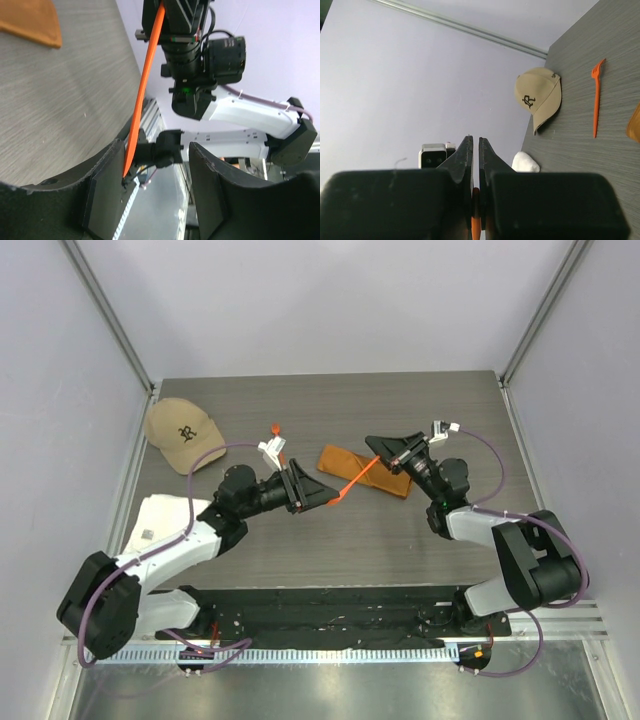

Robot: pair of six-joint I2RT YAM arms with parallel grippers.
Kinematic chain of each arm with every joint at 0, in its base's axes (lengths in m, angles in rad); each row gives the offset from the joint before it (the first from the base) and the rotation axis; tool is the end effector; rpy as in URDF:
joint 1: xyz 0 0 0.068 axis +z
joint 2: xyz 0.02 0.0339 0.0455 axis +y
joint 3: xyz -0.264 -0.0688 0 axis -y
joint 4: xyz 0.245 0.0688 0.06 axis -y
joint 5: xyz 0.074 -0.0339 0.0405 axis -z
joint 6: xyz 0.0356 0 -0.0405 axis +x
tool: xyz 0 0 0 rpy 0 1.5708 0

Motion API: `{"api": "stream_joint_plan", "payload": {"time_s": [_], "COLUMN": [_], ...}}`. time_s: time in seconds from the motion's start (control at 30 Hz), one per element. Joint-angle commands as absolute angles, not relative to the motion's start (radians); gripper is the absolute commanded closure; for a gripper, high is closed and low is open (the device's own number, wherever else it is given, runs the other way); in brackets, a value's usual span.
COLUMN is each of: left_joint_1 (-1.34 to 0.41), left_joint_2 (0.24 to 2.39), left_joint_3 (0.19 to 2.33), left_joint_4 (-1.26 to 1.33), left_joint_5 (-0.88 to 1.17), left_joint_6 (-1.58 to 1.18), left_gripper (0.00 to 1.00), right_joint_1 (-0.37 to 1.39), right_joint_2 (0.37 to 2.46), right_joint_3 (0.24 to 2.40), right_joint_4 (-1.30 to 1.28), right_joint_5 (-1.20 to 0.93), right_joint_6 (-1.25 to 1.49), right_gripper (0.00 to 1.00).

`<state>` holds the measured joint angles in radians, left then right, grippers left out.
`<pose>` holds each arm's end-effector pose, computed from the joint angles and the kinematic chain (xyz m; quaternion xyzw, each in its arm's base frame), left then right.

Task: Fold the napkin into a case and place the utensils inside
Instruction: Pass from the right arm to the left

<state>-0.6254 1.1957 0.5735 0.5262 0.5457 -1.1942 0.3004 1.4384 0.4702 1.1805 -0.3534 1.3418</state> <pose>0.2010 -0.1679 0.2551 -0.0261 0.7350 -0.6336 0.2400 0.2623 0.0942 0.2300 0.1890 0.6045 0.6358 0.4411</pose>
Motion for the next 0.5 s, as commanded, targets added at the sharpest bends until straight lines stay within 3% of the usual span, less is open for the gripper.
{"api": "stream_joint_plan", "payload": {"time_s": [0.0, 0.23, 0.47], "left_joint_1": [-0.653, -0.689, -0.690], "left_joint_2": [1.155, 1.187, 1.201], "left_joint_3": [0.540, 0.538, 0.535], "left_joint_4": [0.683, 0.721, 0.706], "left_joint_5": [0.425, 0.397, 0.393], "left_joint_6": [-1.252, -1.278, -1.281], "left_gripper": [0.45, 0.53, 0.52], "right_joint_1": [0.307, 0.327, 0.325], "right_joint_2": [1.410, 1.399, 1.381], "right_joint_3": [0.460, 0.428, 0.426], "right_joint_4": [1.253, 1.302, 1.312], "right_joint_5": [-0.262, -0.207, -0.209], "right_joint_6": [1.330, 1.336, 1.332], "right_gripper": [0.99, 0.99, 0.99]}}
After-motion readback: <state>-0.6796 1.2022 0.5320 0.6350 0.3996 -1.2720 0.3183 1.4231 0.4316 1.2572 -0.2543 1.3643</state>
